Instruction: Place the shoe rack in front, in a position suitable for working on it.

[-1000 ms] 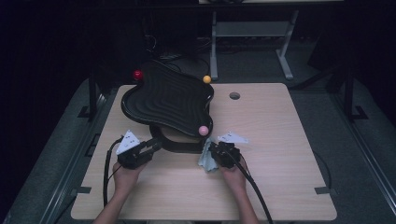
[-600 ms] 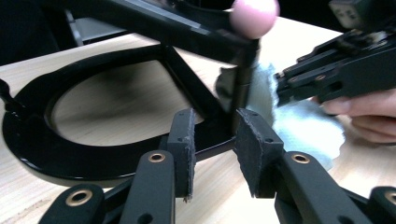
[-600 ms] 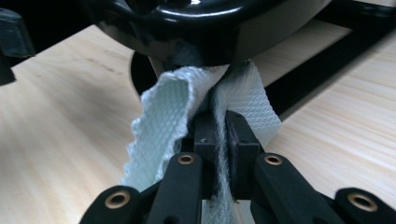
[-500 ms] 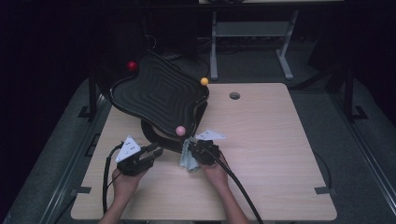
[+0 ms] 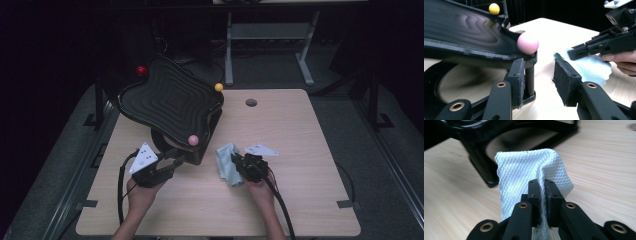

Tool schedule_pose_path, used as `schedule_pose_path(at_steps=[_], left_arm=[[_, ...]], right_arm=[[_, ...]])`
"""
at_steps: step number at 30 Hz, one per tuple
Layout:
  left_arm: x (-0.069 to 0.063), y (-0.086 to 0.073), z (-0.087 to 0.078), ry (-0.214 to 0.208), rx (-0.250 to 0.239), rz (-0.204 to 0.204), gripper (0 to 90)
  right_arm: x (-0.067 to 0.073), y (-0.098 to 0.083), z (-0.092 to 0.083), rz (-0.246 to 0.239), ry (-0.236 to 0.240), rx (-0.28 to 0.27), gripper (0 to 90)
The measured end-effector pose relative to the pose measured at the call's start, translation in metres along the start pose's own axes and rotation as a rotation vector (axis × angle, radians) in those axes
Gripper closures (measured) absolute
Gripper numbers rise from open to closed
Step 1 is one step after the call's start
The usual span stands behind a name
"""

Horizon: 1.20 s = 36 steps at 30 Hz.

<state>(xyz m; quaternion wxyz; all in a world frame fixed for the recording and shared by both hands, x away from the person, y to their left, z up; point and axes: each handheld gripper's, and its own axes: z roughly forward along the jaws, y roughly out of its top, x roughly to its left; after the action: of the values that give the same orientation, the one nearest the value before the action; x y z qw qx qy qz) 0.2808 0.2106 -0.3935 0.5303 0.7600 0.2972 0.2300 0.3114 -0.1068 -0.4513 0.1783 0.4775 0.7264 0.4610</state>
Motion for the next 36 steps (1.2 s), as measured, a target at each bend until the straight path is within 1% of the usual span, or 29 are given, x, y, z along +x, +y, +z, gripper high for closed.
schedule_pose_path(at_steps=[2,4,7,9,10,13,15,16,18,19,21,22,24,26,30,31,33,36], left_arm=[[-0.001,0.005,0.003,-0.002,-0.007,-0.001,58.5],[-0.002,0.009,0.008,0.001,-0.012,0.003,58.2],[-0.003,0.014,0.015,0.009,-0.013,0.013,57.2],[-0.003,0.017,0.02,0.01,-0.021,0.007,56.4],[-0.002,0.018,0.022,0.014,-0.021,0.01,56.1],[0.0,0.021,0.03,0.017,-0.016,0.002,54.8],[0.0,0.022,0.035,0.019,-0.013,-0.001,54.2],[0.0,0.023,0.038,0.024,-0.011,0.001,53.9],[-0.001,0.023,0.041,0.033,-0.01,0.004,53.0],[0.0,0.023,0.044,0.039,-0.004,0.005,52.9],[0.001,0.023,0.047,0.048,0.005,0.007,51.8],[0.002,0.023,0.048,0.052,0.005,0.0,51.8],[0.004,0.022,0.05,0.057,0.005,-0.008,51.6],[0.005,0.022,0.052,0.066,0.012,-0.011,51.5],[0.005,0.021,0.056,0.078,0.023,-0.012,51.9],[0.004,0.021,0.057,0.078,0.025,-0.012,52.4],[0.004,0.021,0.059,0.086,0.035,-0.01,53.5],[0.005,0.021,0.062,0.084,0.038,-0.014,55.4]], right_arm=[[-0.008,-0.003,-0.009,0.008,-0.022,0.003,84.1],[-0.018,-0.006,-0.019,0.015,-0.058,0.004,84.1],[-0.031,-0.011,-0.032,0.044,-0.085,-0.012,83.9],[-0.04,-0.014,-0.041,0.051,-0.112,-0.016,83.8],[-0.045,-0.016,-0.047,0.063,-0.131,-0.019,83.9],[-0.057,-0.021,-0.058,0.072,-0.167,-0.026,83.7],[-0.067,-0.025,-0.068,0.091,-0.194,-0.033,83.7],[-0.069,-0.026,-0.07,0.095,-0.2,-0.035,83.7],[-0.078,-0.03,-0.08,0.114,-0.232,-0.047,83.5],[-0.081,-0.031,-0.083,0.124,-0.237,-0.052,83.4],[-0.089,-0.035,-0.092,0.139,-0.26,-0.058,83.1],[-0.092,-0.036,-0.095,0.144,-0.27,-0.059,83.1],[-0.097,-0.039,-0.1,0.15,-0.286,-0.06,82.4],[-0.099,-0.041,-0.103,0.149,-0.292,-0.06,80.2],[-0.101,-0.041,-0.109,0.144,-0.308,-0.08,70.8],[-0.102,-0.04,-0.11,0.143,-0.31,-0.084,69.7],[-0.102,-0.039,-0.112,0.137,-0.302,-0.095,67.0],[-0.101,-0.036,-0.113,0.136,-0.285,-0.108,64.3]])
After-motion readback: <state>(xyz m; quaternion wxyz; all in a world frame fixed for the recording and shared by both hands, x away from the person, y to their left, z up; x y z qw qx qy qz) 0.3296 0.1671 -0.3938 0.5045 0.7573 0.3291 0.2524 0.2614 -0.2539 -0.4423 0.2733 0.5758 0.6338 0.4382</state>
